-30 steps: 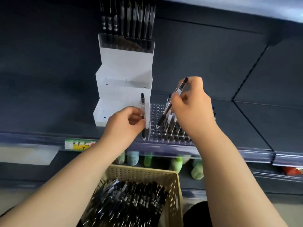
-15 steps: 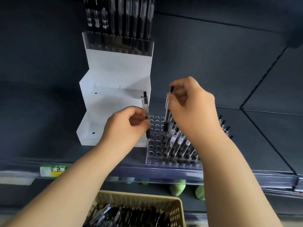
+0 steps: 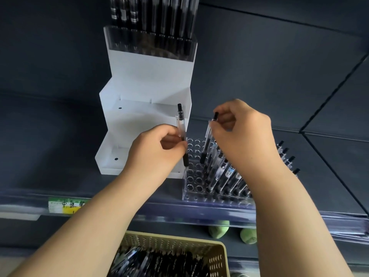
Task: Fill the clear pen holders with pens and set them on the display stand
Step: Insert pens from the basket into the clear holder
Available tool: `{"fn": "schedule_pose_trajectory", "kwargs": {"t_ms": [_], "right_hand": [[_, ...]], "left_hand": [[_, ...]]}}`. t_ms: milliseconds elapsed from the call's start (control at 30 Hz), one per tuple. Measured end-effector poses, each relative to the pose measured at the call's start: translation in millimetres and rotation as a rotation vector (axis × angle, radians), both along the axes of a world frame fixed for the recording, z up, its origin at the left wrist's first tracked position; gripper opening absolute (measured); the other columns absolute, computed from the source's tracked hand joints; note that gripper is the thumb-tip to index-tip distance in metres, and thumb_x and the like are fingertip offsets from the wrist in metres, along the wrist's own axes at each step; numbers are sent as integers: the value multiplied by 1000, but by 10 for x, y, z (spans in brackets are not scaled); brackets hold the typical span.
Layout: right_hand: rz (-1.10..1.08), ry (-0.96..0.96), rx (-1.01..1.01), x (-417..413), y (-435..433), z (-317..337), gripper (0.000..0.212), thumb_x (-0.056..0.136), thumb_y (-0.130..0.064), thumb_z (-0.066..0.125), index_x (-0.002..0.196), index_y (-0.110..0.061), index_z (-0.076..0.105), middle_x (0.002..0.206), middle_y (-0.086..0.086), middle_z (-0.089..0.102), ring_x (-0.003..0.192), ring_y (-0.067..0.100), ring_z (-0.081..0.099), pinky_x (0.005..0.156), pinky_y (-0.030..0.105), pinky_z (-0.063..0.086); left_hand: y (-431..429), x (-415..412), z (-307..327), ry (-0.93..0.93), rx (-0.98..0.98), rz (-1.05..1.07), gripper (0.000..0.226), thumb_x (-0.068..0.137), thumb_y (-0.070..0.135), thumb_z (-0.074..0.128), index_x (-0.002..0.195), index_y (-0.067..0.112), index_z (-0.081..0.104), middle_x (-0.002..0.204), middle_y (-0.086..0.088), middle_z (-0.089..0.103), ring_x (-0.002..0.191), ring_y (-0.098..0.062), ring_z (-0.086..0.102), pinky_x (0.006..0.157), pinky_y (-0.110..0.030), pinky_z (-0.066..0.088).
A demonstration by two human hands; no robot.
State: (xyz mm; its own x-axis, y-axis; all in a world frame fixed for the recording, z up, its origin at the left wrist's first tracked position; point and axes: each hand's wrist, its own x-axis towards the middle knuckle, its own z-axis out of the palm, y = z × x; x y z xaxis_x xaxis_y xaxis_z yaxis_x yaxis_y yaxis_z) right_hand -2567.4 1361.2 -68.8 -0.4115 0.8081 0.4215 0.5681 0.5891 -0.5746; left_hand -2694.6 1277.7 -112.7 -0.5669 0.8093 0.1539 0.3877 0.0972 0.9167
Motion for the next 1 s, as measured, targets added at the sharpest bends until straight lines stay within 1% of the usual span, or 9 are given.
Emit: {"fn": "schedule_pose_trajectory", "kwargs": {"t_ms": [100, 267, 500, 567, 600, 667, 700, 833, 1000], "right_hand": [[3, -13, 8, -3, 4, -16, 18, 85, -13, 62, 102, -19, 62, 76, -14, 57, 75, 5, 58, 66, 4, 42], [4, -31, 29, -11, 20, -44, 22, 85, -8, 60, 105, -18, 62, 88, -5, 64, 80, 8, 60, 71, 8, 44], [6, -114, 119, -6, 35, -72, 26, 85, -3, 56, 103, -17, 70, 96, 2, 69, 86, 14, 63, 71, 6, 40], [25, -144, 154, -3, 23, -60, 33, 87, 0, 49, 106, -16, 71, 103, 5, 69, 97, 20, 62, 82, 16, 43], [38, -153, 181, -8, 13, -62, 36, 86, 2, 46, 107, -15, 71, 105, 6, 69, 101, 25, 59, 87, 26, 46], [49, -174, 242, -21, 1, -85, 41, 82, 0, 41, 103, -15, 73, 101, 8, 70, 101, 33, 57, 87, 44, 48], [44, -189, 258, -28, -1, -97, 43, 79, -3, 38, 99, -15, 74, 98, 8, 71, 99, 35, 57, 84, 47, 48], [1, -263, 273, -19, 9, -111, 43, 73, -4, 38, 90, -16, 76, 92, 6, 72, 94, 34, 57, 78, 41, 44], [-35, -403, 218, 28, -23, -26, 37, 83, 1, 48, 100, -21, 73, 107, -1, 68, 110, 25, 48, 79, 32, 24]], "left_hand": [[-8, 5, 5, -6, 1, -2, 13, 80, 24, 71, 90, 30, 68, 82, 18, 68, 79, 6, 61, 74, -12, 47], [-8, 11, 9, -22, -1, -3, 13, 80, 24, 72, 91, 29, 69, 83, 17, 69, 81, 4, 62, 77, -16, 50], [-2, 13, 9, -9, -7, 1, 14, 79, 24, 71, 93, 28, 69, 84, 16, 69, 82, 3, 62, 78, -17, 50], [4, 17, 2, 2, -14, 0, 14, 80, 25, 71, 94, 28, 69, 83, 17, 68, 80, 5, 62, 76, -14, 50], [10, 22, -1, 5, -15, -2, 15, 80, 25, 71, 94, 28, 69, 83, 17, 68, 80, 6, 61, 75, -13, 49], [18, 31, -9, 4, -15, -3, 15, 80, 24, 71, 94, 27, 69, 84, 16, 69, 80, 5, 62, 76, -14, 50], [20, 36, -12, 1, -14, -2, 15, 80, 24, 71, 94, 26, 69, 84, 16, 69, 81, 4, 62, 77, -16, 51], [29, 42, -18, -6, -9, -1, 15, 79, 23, 72, 94, 25, 69, 84, 15, 69, 81, 2, 63, 80, -20, 52], [33, 51, -29, -6, -7, -9, 14, 79, 23, 72, 93, 25, 69, 83, 14, 69, 81, 1, 64, 79, -21, 52]]}}
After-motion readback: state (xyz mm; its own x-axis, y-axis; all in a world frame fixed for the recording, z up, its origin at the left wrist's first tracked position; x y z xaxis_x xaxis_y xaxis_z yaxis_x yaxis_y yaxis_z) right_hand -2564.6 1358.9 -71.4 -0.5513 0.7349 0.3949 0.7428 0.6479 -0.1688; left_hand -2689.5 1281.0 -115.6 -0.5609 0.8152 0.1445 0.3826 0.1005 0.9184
